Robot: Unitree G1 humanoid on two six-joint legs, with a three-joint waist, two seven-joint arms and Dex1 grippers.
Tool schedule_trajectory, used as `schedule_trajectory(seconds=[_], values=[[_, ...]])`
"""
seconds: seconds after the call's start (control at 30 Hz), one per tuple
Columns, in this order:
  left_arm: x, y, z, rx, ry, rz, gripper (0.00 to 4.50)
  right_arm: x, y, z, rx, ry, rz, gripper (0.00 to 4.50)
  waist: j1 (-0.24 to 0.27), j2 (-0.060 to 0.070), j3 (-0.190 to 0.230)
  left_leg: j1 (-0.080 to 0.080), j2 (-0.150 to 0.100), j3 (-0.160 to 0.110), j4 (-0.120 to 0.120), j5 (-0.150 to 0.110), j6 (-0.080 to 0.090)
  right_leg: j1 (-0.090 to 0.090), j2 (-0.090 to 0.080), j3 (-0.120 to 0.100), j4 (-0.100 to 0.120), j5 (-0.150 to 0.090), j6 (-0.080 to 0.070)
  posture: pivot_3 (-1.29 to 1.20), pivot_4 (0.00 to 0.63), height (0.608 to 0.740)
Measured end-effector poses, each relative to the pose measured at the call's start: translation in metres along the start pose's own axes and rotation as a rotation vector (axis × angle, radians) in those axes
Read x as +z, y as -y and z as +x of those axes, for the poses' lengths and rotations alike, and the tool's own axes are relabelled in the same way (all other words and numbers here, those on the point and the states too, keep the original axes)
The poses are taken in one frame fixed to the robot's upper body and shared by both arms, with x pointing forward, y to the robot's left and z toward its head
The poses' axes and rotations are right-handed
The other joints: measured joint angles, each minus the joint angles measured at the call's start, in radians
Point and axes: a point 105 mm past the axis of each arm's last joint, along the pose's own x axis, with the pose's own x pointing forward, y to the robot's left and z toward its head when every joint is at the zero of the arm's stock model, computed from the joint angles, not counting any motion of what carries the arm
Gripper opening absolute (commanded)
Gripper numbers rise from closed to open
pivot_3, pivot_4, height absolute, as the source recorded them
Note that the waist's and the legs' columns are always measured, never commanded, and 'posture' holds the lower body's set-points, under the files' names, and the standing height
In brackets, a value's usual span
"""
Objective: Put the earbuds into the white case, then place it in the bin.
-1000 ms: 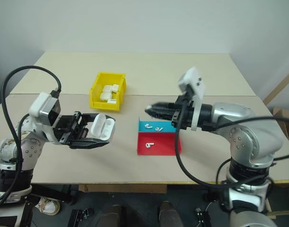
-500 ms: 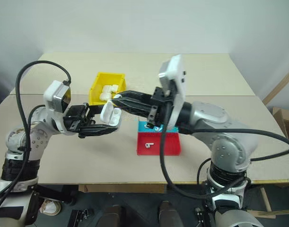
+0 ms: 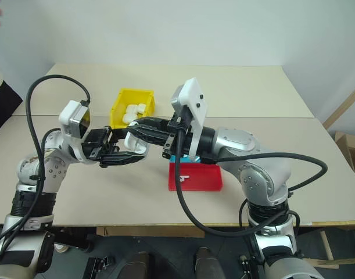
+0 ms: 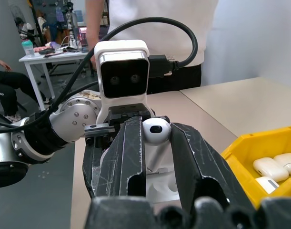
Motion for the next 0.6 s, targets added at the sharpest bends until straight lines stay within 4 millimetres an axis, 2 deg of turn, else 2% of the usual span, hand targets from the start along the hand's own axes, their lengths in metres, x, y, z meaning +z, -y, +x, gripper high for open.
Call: schedule_trajectory(seconds=[0.23,0.6], values=[[0.0036,-0.0011,-0.0006,-0.012,-0.004,0.009,2.79,-0.0045,0.0075,-0.0028,-0.035,-0.025,-0.031,0.62,0.001,0.000,0.000,-0.001,0.000,0.000,0.000,0.000,0.000,0.000,0.000,0.000,-0.001,0.000,0.000,0.00,0.150,0.740],[0.0043,0.0028,0.0023,0.032,-0.018,-0.017,2.79,-0.0074,0.0084,-0.0026,-0.037,-0.031,-0.117,0.62,0.000,0.000,0.000,-0.001,0.000,0.000,0.000,0.000,0.000,0.000,0.000,0.000,0.000,0.000,0.000,0.00,0.150,0.740]])
